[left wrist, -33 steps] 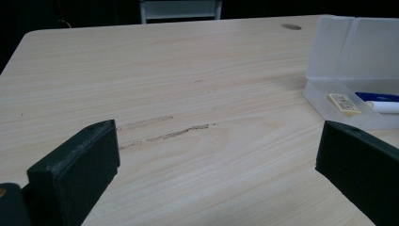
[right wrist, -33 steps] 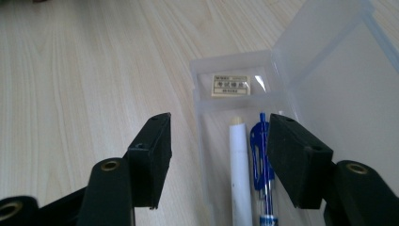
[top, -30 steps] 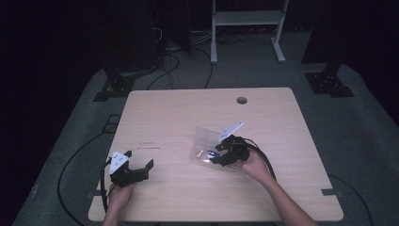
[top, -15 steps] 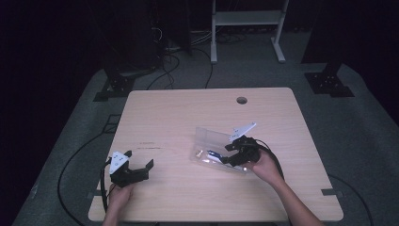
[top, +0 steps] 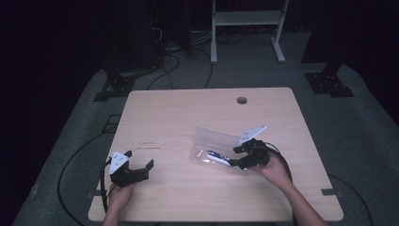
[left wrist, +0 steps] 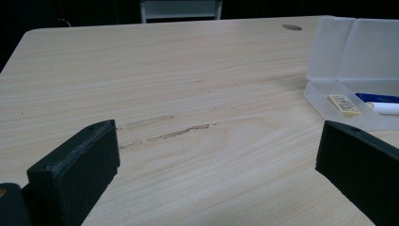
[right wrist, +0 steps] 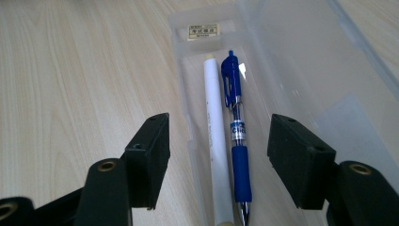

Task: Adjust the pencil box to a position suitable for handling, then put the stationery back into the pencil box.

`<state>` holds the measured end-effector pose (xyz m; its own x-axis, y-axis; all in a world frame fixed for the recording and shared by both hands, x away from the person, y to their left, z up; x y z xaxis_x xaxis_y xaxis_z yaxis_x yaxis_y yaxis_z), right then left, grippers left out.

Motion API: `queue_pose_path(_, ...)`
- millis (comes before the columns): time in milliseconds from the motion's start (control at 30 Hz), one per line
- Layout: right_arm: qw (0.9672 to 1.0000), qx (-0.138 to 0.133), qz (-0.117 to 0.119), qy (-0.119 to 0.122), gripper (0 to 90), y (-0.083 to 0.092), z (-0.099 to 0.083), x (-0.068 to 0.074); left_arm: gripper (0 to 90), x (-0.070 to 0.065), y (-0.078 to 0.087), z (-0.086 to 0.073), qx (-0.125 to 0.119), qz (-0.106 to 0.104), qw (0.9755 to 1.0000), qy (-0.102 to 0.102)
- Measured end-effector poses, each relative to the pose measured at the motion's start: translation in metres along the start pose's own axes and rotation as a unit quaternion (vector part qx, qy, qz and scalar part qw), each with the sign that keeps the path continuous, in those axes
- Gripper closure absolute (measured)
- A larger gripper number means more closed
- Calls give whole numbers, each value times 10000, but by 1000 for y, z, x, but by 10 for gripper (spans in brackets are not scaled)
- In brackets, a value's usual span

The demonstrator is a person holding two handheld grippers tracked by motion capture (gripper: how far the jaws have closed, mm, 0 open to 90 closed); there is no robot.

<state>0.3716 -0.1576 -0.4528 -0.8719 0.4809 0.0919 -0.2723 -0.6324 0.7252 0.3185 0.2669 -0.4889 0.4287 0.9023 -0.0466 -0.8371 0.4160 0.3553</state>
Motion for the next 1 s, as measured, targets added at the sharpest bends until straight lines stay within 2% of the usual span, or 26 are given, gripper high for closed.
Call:
queue_pose_path(233, 10000, 33, -22, 24, 385, 4, -8, -1, 0, 1, 0, 0, -2, 8, 10000, 79)
queue_pose_path(400, 10000, 22, -42, 2, 384, 7, -12, -2, 0, 1, 0, 0, 9, 15, 10000, 18)
queue_pose_path(633, 9999, -8, -71, -84, 383, 10, -20, -4, 0, 1, 0, 0, -10, 15, 10000, 64)
queue_pose_path(800, 9999, 44, -42, -146, 381, 11, -28, -4, 0, -1, -1, 0, 7, 26, 10000, -33)
queue_pose_path(900, 9998, -64, 33, -206, 379, 14, -33, -4, 0, -1, -1, 0, 9, 56, 10000, -27)
queue_pose_path(1000, 9998, -63, 7, -212, 378, 15, -37, -3, 0, -1, -1, 0, 15, 58, 10000, -31)
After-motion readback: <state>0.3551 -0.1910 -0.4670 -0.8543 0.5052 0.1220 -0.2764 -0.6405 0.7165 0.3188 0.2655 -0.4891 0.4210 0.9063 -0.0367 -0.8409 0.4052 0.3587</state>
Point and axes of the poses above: each handheld gripper's, and its own axes: y roughly backward along the jaws, z roughly out of its top, x roughly to its left, the point moved 2 cm from there along -y, roughly forward along the jaws
